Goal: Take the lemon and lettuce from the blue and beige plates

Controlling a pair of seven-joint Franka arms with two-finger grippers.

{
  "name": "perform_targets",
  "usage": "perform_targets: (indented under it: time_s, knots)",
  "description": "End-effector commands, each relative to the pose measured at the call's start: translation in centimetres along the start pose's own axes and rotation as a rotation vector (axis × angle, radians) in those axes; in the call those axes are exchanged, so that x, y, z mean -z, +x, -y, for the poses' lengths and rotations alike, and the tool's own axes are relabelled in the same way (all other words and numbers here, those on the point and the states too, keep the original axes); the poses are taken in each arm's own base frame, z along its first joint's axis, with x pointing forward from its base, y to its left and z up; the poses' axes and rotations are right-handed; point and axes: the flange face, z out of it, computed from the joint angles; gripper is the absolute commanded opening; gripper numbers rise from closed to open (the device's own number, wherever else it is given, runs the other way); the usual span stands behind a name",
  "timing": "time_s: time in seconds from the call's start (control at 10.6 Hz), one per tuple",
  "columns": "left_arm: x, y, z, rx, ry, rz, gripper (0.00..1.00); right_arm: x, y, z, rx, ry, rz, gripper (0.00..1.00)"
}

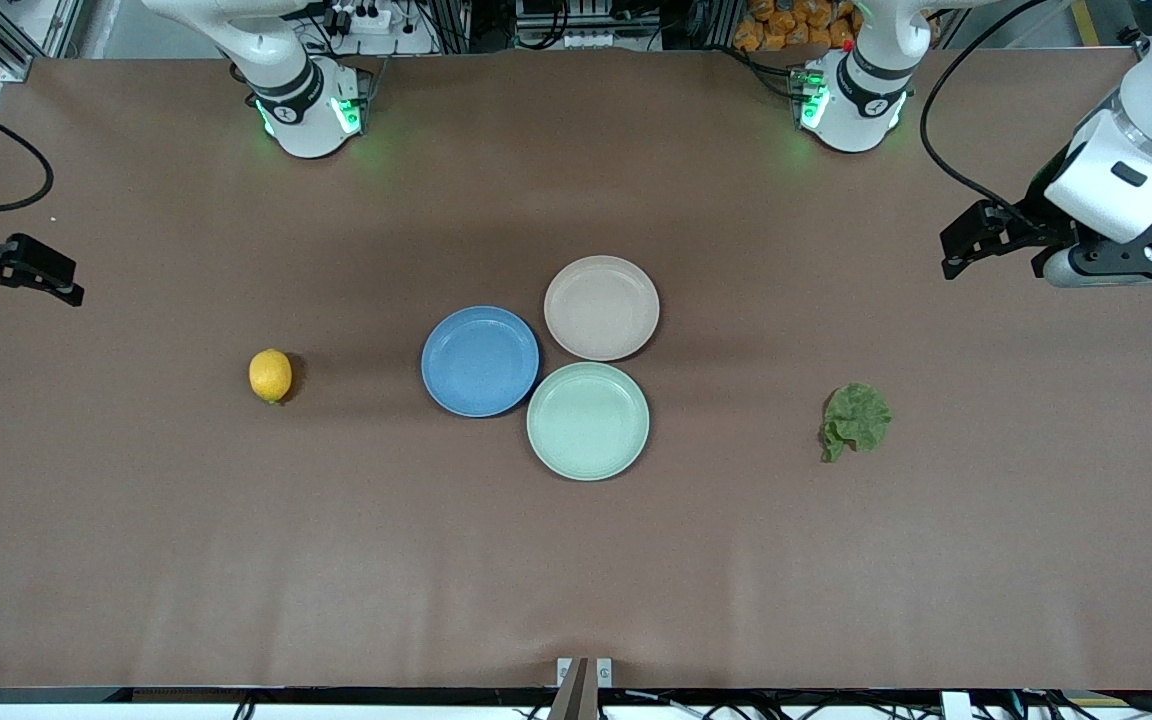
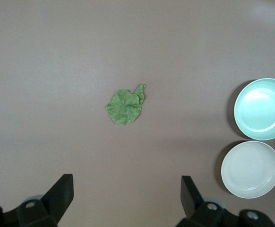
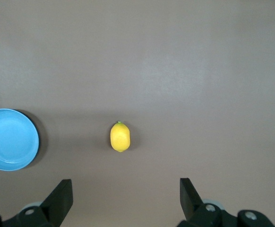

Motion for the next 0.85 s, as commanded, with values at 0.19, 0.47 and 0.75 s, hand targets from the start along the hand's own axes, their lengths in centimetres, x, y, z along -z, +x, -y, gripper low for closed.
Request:
perform_targets:
  time_s: [0.19,0.47,0.75]
  knots:
    - [1.1,-0.5,0.3,-0.016,-0.001,0.019,1.00,3.0,0.4,1.1,-0.030,-0.001,-0.045,1.00]
    - [1.1,-0.6,0.2,-0.024,0.024,0.012,1.00,2.3,1.1,2.2,-0.056,-0.001,-0.050,1.00]
    - [1.2,-0.7,0.1,-0.035,0.025,0.012,1.00,1.0,1.4,2.5,-0.065,-0.001,-0.013,1.00]
